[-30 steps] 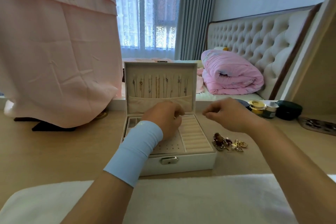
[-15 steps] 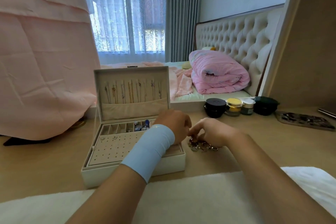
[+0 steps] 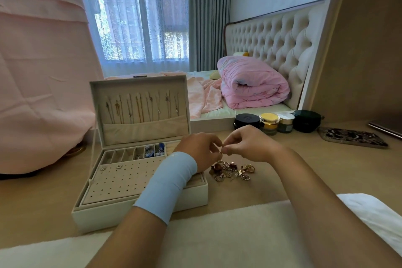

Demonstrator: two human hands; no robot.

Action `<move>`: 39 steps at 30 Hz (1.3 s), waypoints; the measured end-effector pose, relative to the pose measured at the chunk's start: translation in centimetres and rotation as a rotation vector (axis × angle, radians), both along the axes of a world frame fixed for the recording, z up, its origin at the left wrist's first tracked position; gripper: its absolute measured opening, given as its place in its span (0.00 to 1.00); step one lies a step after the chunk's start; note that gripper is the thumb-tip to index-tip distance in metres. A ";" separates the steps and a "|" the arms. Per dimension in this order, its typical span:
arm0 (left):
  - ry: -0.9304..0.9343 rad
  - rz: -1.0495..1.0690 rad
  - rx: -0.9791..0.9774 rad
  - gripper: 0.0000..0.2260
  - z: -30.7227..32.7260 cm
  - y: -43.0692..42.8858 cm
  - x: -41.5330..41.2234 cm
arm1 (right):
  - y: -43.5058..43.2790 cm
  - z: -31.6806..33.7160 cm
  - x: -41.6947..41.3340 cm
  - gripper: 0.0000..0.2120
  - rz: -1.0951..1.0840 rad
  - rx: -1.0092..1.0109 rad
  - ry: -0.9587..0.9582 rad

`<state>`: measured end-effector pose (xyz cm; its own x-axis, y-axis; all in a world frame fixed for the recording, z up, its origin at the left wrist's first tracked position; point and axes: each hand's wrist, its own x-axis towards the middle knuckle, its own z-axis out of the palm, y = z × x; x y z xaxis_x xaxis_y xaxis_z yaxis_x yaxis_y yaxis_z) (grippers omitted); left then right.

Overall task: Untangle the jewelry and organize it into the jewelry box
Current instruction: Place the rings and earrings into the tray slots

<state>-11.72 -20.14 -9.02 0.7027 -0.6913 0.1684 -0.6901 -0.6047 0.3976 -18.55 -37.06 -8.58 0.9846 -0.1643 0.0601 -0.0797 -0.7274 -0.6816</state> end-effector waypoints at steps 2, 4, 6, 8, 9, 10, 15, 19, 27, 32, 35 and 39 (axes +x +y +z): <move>0.083 -0.003 -0.075 0.16 -0.1 0.0 0.0 | 0.1 0.3 0.0 0.10 -0.012 0.063 -0.033; 0.141 -0.006 -0.144 0.16 0.0 0.0 -0.1 | 0.2 0.4 0.0 0.14 -0.019 0.123 -0.040; 0.140 -0.019 -0.188 0.12 0.1 0.0 -0.1 | 0.5 0.5 0.1 0.15 -0.018 0.166 -0.046; 0.136 -0.018 -0.229 0.09 0.1 0.1 0.0 | 0.9 0.6 0.0 0.13 -0.016 0.220 -0.064; 0.146 -0.015 -0.247 0.08 0.2 0.2 0.1 | 1.0 0.6 0.0 0.12 -0.017 0.253 -0.072; 0.161 -0.012 -0.267 0.08 0.2 0.2 0.1 | 1.2 0.7 0.0 0.10 -0.022 0.284 -0.077; 0.278 0.019 -0.393 0.07 0.4 0.4 0.2 | 1.5 0.8 -0.1 0.12 -0.029 0.287 -0.013; 0.407 0.027 -0.495 0.07 1.0 0.4 0.4 | 2.2 0.3 -0.2 0.08 0.101 0.202 0.082; 0.621 0.090 -0.671 0.05 1.7 1.0 0.6 | 1.8 -0.2 -0.1 0.06 0.107 0.232 0.018; 0.583 0.160 -0.656 0.06 1.8 1.6 1.1 | 2.0 0.6 -0.2 0.09 0.096 0.267 -0.014; 0.651 0.149 -0.678 0.05 2.0 1.9 1.1 | 2.4 0.8 0.0 0.12 0.096 0.294 0.015; 0.754 0.103 -0.668 0.07 2.6 2.2 0.8 | 3.0 1.1 0.2 0.14 0.100 0.362 0.012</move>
<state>-10.96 -17.90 -6.44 0.8367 -0.5475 -0.0141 -0.0759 -0.1414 0.9870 -18.34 -34.08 -7.48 0.9971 -0.0761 0.0039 -0.0304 -0.4442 -0.8954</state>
